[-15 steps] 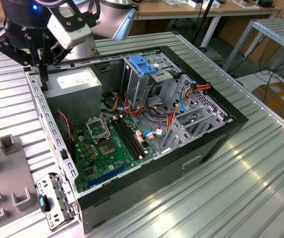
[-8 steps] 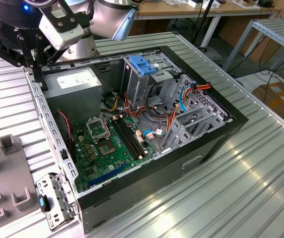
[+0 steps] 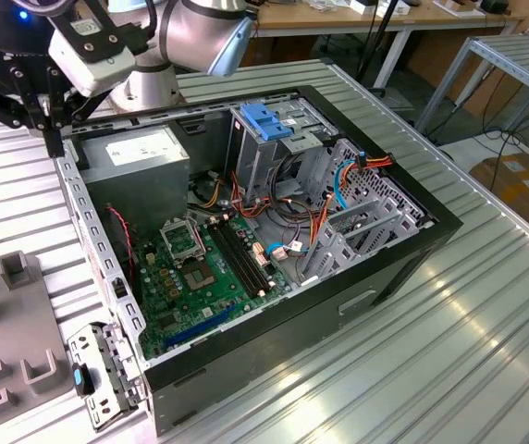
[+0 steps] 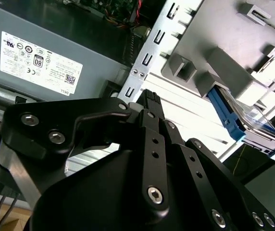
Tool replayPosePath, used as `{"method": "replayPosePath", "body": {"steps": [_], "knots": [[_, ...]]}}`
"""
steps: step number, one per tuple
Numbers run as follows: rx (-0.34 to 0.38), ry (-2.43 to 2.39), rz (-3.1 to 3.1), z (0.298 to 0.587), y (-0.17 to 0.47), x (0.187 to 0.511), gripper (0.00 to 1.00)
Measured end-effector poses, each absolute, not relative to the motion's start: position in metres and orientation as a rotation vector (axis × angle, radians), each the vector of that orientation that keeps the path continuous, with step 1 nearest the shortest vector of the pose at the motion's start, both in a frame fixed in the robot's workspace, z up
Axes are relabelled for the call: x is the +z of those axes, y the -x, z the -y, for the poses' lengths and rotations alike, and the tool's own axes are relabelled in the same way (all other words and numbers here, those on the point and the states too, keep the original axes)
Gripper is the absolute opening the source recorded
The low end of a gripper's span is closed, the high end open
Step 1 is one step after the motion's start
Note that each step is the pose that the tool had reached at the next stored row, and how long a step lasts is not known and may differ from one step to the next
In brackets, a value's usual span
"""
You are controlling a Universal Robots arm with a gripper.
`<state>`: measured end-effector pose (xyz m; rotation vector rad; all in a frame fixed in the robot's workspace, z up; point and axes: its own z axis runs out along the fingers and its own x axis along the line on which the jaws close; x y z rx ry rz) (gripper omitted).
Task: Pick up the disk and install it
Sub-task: 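Reach for the disk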
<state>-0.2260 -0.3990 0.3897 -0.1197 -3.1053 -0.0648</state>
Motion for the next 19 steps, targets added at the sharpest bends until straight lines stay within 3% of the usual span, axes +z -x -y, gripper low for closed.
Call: {"method": "replayPosePath", "body": {"steps": [19], "knots": [[-0.065,0.120,3.105,0.399,0.262,0.389,0.11]]}}
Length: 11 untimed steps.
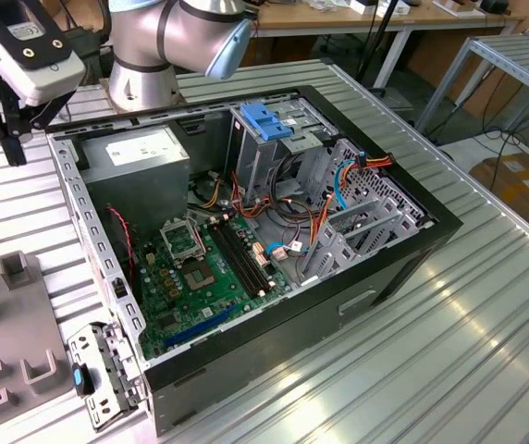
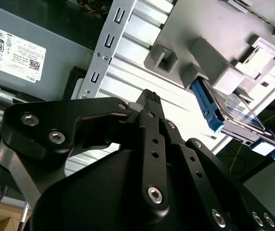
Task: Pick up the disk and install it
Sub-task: 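Reach for the disk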
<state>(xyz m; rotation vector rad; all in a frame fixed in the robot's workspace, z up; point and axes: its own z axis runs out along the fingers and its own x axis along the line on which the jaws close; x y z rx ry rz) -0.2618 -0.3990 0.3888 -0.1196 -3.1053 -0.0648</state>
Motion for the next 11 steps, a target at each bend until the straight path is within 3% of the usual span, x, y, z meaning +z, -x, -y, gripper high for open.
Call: {"method": "replayPosePath", "body": {"steps": [11], "knots": [[-0.065,0.120,3.105,0.399,0.280,0.388,0.11]]}}
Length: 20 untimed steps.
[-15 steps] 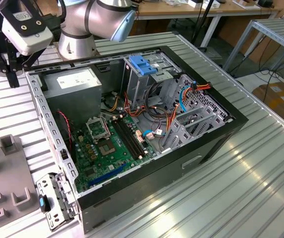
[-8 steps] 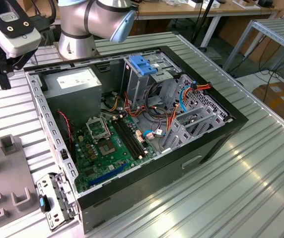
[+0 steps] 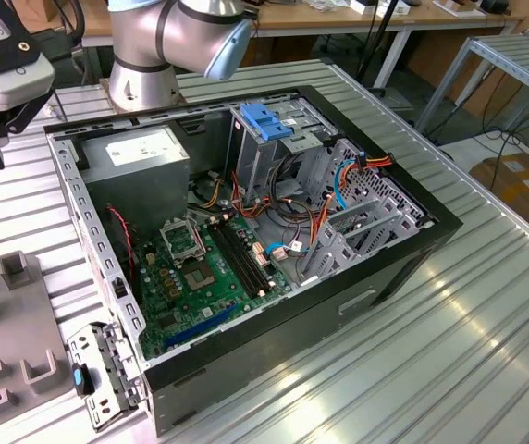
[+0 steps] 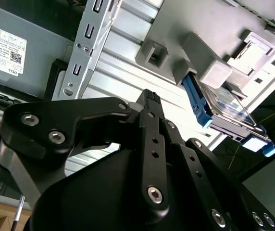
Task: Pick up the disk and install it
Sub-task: 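Reach for the disk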
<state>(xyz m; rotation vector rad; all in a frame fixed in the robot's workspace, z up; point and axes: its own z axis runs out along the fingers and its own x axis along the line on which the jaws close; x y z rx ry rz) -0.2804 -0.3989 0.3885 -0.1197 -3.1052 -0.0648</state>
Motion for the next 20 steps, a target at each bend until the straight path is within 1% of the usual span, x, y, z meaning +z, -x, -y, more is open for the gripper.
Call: {"method": "replayPosePath", "body": {"steps": [9,20], "knots": [[-0.065,0.120,3.105,0.399,0.293,0.388,0.11],[-0.065,0.120,3.104,0.392,0.348,0.386,0.11]]}}
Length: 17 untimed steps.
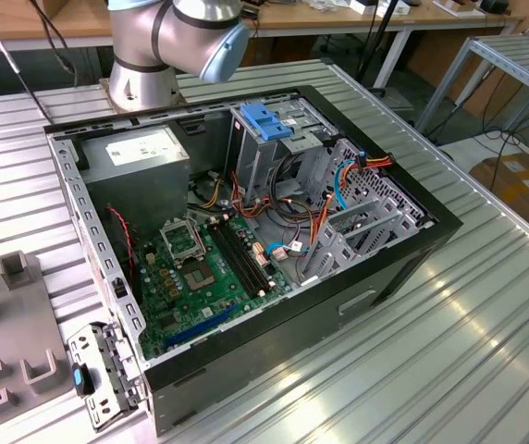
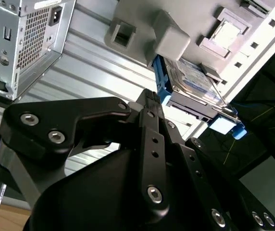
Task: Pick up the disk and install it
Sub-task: 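Reach for the disk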
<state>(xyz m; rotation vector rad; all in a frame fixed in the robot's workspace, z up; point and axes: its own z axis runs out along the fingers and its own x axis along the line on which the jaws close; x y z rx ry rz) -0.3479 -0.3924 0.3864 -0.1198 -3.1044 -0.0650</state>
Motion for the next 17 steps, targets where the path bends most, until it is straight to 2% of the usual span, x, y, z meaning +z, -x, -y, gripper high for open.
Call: {"method": "replayPosePath", "body": {"steps": [17], "knots": [[-0.069,0.120,3.104,0.392,0.434,0.377,0.11]]}}
